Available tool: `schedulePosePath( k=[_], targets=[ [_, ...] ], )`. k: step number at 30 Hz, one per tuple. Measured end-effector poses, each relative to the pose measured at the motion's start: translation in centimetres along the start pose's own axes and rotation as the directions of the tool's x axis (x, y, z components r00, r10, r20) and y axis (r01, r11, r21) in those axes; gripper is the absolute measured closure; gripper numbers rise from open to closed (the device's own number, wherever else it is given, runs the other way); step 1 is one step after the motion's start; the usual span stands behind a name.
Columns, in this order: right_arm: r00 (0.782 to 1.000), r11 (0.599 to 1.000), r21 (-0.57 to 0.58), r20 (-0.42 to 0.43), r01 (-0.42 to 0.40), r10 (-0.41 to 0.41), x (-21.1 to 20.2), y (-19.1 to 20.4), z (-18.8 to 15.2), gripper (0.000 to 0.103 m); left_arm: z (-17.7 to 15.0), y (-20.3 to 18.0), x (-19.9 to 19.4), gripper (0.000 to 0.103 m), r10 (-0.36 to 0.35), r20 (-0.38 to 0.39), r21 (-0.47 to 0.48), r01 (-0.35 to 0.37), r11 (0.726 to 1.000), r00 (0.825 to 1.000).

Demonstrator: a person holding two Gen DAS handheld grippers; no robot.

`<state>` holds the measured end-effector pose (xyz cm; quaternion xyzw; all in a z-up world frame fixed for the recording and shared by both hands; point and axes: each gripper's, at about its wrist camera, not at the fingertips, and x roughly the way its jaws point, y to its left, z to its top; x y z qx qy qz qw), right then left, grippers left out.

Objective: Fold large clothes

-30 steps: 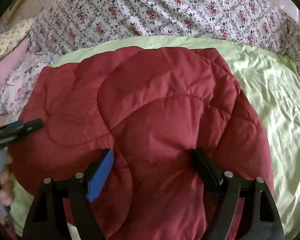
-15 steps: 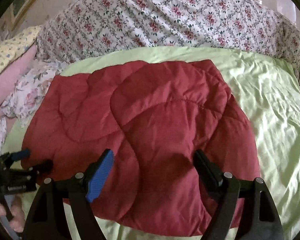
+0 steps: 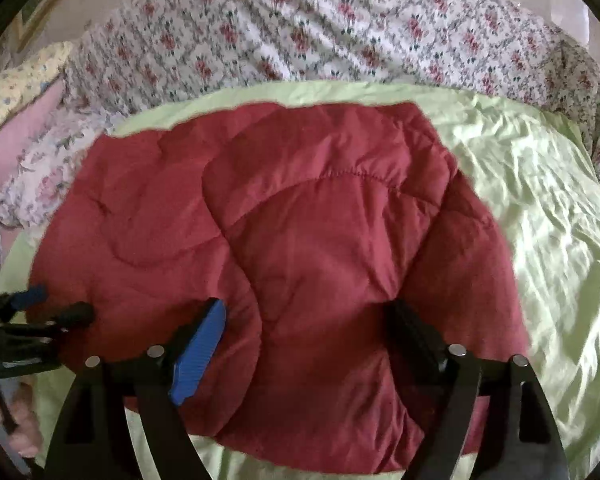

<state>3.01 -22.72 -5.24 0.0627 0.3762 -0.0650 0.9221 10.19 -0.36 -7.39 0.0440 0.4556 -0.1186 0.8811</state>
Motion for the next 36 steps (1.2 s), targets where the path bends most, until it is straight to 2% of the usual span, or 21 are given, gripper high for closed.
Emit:
schedulePosePath(
  k=[5,7,8,11,13,19,23,25,31,36],
  targets=[
    [0.999,1.0,-0.012,-0.035,0.014,-0.014,2.1,-0.3,-0.5,0.018,0.1,0.3,-1.2,0.0,-0.01,0.022,-0.006,0.01,1.0,1.0],
    [0.999,1.0,-0.014,-0.031,0.015,-0.016,2.2,-0.3,-0.6,0.017,0.2,0.6,-1.6,0.0,0.02,0.045,-0.015,-0.019,1.0,0.999],
    [0.999,1.0,-0.011,-0.03,0.012,-0.013,2.2,-0.4,-0.5,0.016,0.3,0.9,-1.2,0.0,0.036,0.04,-0.02,-0.035,0.999,0.999],
    [0.999,1.0,-0.006,-0.032,0.006,-0.006,2.2,-0.5,-0.5,0.016,0.5,1.6,0.4,0.0,0.006,0.002,-0.047,-0.006,0.999,1.0],
    [0.999,1.0,-0.002,-0.034,0.002,-0.002,2.1,-0.5,-0.4,0.016,0.5,1.2,1.0,0.0,0.018,0.002,-0.037,-0.018,0.999,1.0],
    [0.999,0.999,0.023,-0.031,-0.039,0.04,-0.4,0.0,-0.4,0.017,0.3,1.1,0.1,0.0,0.027,0.005,-0.029,-0.027,0.999,1.0],
    [0.998,0.998,-0.006,-0.03,-0.059,0.059,-2.7,0.8,-0.9,0.017,-0.8,1.0,-1.7,0.0,0.03,-0.003,-0.027,-0.03,0.999,1.0],
    [0.997,0.997,-0.032,-0.03,-0.068,0.067,-4.0,1.3,-1.7,0.017,-2.1,0.6,-2.7,0.0,0.017,-0.003,-0.009,-0.017,1.0,1.0],
    [0.993,0.993,-0.073,-0.077,-0.095,0.09,-5.8,2.3,-5.5,0.013,-5.1,-0.2,-4.0,0.0,0.047,-0.034,0.035,-0.045,0.998,0.998],
    [0.991,0.991,-0.073,-0.084,-0.11,0.104,-7.5,2.5,-6.5,0.013,-5.4,-0.8,-6.8,0.0,0.068,-0.016,0.057,-0.067,0.996,0.998]
  ],
)
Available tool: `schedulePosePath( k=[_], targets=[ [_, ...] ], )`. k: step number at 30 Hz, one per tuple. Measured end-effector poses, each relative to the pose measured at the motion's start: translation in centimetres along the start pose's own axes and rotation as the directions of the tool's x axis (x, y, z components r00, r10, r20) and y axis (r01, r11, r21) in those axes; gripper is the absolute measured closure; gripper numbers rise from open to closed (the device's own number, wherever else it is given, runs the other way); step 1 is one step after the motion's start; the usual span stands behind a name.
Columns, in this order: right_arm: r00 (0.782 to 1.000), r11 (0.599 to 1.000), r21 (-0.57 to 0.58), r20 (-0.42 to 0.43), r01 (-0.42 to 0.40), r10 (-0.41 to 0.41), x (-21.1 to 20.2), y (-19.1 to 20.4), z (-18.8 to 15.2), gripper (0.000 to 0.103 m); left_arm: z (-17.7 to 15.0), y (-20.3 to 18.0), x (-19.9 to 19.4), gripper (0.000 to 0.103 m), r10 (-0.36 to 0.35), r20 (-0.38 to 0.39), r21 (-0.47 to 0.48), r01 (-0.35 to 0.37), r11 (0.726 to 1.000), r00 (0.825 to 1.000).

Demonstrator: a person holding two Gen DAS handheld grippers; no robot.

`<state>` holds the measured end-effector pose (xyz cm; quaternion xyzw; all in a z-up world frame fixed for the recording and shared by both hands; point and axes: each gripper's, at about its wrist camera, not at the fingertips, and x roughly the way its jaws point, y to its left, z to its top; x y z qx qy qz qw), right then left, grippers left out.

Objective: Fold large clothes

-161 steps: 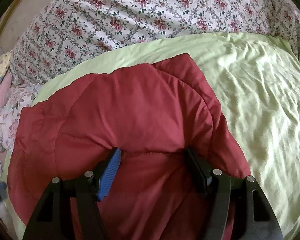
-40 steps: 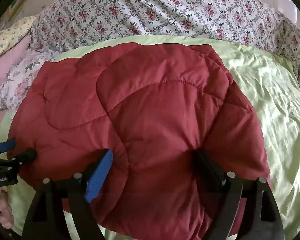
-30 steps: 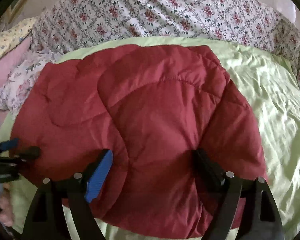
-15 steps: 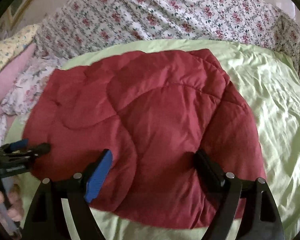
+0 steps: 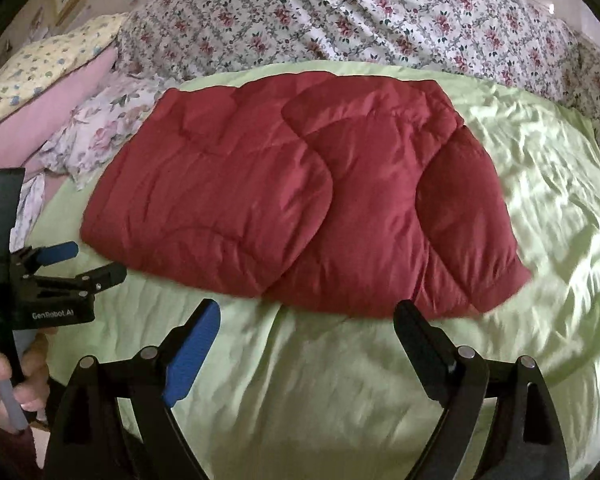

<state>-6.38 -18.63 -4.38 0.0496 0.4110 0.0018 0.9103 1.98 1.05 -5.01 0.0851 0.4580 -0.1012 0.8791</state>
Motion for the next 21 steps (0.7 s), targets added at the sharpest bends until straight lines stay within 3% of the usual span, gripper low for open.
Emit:
schedulePosePath(
  k=[7,21],
  targets=[
    [0.999,1.0,0.001,0.047,-0.024,0.024,-2.5,0.8,2.0,0.009,1.3,-1.0,-2.3,0.0,0.017,0.039,0.038,-0.018,0.999,0.999],
    [1.0,1.0,0.009,0.004,-0.01,0.01,0.6,0.9,3.4,0.009,2.8,-0.8,-0.2,0.0,0.032,0.002,0.015,-0.032,0.999,0.999]
  ],
)
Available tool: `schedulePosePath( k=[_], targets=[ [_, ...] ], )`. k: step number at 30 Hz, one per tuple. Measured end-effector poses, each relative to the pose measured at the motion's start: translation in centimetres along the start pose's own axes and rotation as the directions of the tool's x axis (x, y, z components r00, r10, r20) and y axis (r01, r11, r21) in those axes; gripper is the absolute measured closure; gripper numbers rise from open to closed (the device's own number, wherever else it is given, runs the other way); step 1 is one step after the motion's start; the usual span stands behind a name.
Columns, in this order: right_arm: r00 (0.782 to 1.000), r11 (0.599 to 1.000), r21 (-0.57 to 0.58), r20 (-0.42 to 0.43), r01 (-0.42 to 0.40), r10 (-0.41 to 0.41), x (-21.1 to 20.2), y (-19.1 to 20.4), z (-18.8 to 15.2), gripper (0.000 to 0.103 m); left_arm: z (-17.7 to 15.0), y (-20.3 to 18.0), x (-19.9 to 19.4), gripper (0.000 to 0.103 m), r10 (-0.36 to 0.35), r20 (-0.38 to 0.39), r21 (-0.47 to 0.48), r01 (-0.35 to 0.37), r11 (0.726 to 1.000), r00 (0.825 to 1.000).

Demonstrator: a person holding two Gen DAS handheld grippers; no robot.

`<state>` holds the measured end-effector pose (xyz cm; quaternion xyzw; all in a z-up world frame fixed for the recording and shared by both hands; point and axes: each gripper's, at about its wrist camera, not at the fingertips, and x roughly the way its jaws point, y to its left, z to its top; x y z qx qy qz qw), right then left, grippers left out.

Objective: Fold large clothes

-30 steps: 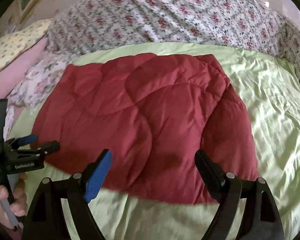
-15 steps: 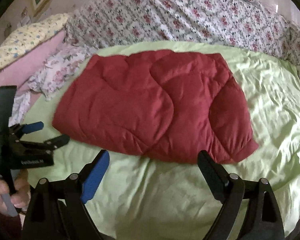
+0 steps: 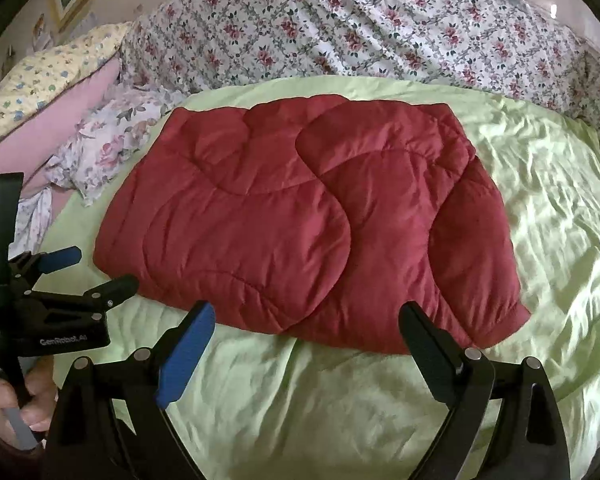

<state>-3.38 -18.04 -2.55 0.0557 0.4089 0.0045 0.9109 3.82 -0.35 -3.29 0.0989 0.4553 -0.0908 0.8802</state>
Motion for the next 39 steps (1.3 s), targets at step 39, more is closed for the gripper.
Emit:
schedulePosePath(
  k=[39],
  targets=[
    [1.0,1.0,0.017,-0.011,0.012,-0.011,1.8,-0.3,2.0,0.009,1.6,0.9,1.5,0.0,-0.003,-0.006,-0.021,0.003,1.0,1.0]
  ],
)
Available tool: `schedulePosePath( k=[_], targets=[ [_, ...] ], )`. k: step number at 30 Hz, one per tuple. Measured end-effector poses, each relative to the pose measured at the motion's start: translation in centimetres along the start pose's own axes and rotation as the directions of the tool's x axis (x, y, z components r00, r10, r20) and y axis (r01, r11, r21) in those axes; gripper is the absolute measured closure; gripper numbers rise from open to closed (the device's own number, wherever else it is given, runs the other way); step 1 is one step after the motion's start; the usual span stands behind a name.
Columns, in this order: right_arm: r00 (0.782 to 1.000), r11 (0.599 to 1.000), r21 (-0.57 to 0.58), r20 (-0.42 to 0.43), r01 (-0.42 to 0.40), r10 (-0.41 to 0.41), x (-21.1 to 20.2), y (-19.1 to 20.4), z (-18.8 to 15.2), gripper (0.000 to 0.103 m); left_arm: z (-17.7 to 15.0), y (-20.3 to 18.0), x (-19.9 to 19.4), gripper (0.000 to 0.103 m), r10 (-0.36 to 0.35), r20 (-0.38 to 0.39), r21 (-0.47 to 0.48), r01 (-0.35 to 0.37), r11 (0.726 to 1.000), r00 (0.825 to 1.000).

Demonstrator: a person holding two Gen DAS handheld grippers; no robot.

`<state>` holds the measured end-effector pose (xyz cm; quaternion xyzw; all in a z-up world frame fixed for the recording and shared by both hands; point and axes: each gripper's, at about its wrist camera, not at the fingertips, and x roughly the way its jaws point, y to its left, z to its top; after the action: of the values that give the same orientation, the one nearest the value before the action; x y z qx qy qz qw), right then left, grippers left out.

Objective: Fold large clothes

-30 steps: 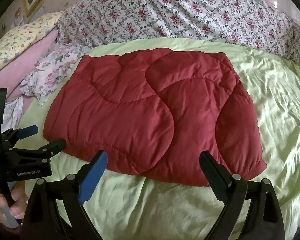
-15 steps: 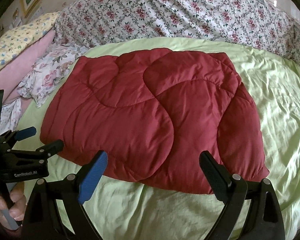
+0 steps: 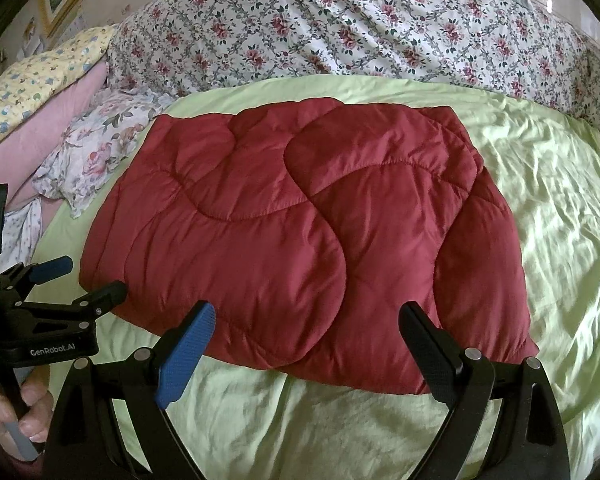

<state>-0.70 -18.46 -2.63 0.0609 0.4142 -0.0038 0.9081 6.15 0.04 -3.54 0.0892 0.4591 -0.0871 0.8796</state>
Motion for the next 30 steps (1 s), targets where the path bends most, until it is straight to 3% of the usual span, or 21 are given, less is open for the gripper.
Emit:
schedulePosePath(
  k=[30],
  targets=[
    [1.0,1.0,0.002,-0.002,0.002,-0.002,0.34,-0.06,0.27,0.009,0.3,0.45,0.28,0.0,0.02,0.01,-0.001,-0.02,1.0,1.0]
  ],
)
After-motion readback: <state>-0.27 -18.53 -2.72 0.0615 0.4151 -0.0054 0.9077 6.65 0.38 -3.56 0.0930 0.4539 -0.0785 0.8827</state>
